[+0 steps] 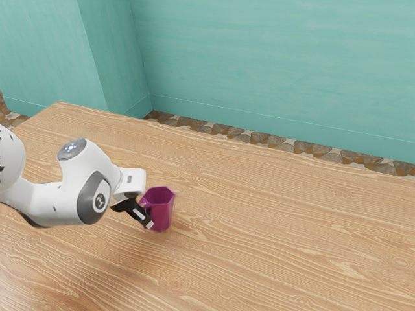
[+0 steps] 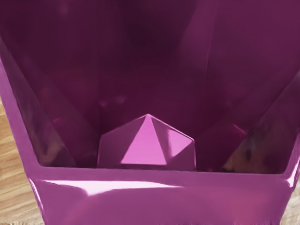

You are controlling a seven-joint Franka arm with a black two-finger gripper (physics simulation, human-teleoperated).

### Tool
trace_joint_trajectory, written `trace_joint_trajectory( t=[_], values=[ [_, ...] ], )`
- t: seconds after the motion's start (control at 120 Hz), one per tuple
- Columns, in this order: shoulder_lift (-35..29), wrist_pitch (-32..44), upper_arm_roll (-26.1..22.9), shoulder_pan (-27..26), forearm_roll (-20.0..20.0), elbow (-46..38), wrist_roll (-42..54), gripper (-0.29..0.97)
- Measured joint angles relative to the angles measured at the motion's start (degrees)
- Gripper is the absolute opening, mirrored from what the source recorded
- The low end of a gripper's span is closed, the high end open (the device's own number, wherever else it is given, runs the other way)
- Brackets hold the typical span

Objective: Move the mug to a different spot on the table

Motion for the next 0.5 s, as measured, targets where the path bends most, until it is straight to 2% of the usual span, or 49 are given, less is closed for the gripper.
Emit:
trace_joint_trajectory(
  t=[0.033, 0.158, 0.25, 0.5],
  values=[
    [0.4, 0.3, 0.4, 0.1, 0.0, 0.0, 0.1, 0.11],
    [1.9, 1.1, 0.7, 0.5, 0.1, 0.5, 0.2, 0.34],
    [1.6, 1.4, 0.8, -0.1, 0.1, 0.2, 0.4, 0.46],
    [-3.5, 1.4, 0.8, -1.8, 0.0, -1.5, 0.6, 0.61]
  ],
)
